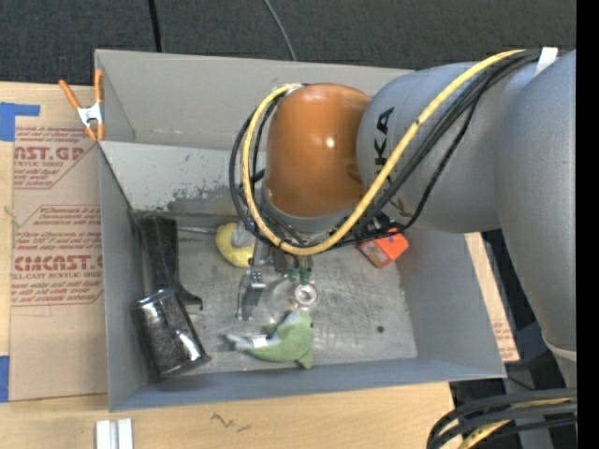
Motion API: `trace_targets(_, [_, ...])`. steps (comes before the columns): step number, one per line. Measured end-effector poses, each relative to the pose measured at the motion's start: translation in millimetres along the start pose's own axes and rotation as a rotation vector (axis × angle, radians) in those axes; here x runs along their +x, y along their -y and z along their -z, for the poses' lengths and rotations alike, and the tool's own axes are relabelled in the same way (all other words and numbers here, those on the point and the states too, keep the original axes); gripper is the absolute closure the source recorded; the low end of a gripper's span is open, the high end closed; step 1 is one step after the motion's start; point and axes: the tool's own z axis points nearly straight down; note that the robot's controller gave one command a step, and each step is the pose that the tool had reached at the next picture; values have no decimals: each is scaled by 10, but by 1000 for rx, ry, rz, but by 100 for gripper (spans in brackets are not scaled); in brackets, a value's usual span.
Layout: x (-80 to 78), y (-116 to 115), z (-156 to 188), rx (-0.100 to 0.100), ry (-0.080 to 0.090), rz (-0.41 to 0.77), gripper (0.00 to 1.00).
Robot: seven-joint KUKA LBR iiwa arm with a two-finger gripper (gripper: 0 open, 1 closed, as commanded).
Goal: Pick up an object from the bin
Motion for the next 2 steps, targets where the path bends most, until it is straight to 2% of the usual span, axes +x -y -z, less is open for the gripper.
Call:
trace_targets(1, [14, 518, -422, 0, 7, 123, 0])
trace_targets(2, [-150, 736, -692, 6, -1, 125, 0])
